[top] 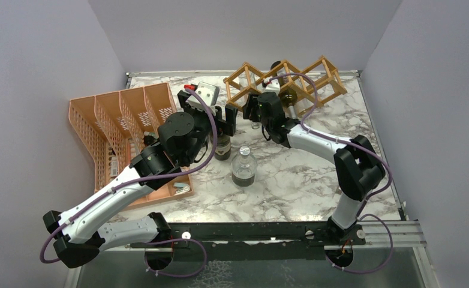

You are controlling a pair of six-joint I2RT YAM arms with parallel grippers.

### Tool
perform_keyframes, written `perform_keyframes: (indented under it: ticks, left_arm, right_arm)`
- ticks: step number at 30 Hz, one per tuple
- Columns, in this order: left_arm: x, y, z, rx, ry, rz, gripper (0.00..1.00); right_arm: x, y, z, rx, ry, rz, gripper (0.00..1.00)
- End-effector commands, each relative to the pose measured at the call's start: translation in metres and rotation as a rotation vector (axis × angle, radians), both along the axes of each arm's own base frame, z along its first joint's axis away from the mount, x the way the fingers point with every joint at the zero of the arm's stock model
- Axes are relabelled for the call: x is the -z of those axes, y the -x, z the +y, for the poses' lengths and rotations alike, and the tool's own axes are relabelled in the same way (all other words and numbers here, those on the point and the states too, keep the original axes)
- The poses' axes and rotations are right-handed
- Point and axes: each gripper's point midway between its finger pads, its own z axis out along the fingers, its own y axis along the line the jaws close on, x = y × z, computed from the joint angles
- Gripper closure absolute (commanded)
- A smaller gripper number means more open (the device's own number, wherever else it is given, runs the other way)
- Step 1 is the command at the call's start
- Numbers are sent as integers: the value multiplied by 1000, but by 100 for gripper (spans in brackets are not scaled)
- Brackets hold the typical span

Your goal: Put the wine bottle on the wine rack

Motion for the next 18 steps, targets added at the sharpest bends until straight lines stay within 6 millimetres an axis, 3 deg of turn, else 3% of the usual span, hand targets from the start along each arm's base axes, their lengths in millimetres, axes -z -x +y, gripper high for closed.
perform_keyframes:
  ticks: [1, 8, 13, 18]
  left_arm:
    - [-1, 3, 3, -1, 16, 3, 1]
    - [0, 4, 3, 1, 11, 6, 1]
    - [-3, 4, 5, -2, 19, 2, 1]
    - [-6, 6, 7, -2, 33, -9, 1]
  right_arm:
    - [-35, -20, 16, -28, -89, -78, 67]
    - [-28, -19, 18, -38, -83, -38, 38]
    - [-34, -14, 14, -40, -73, -19, 22]
    - [-46, -3, 8, -44, -74, -7, 16]
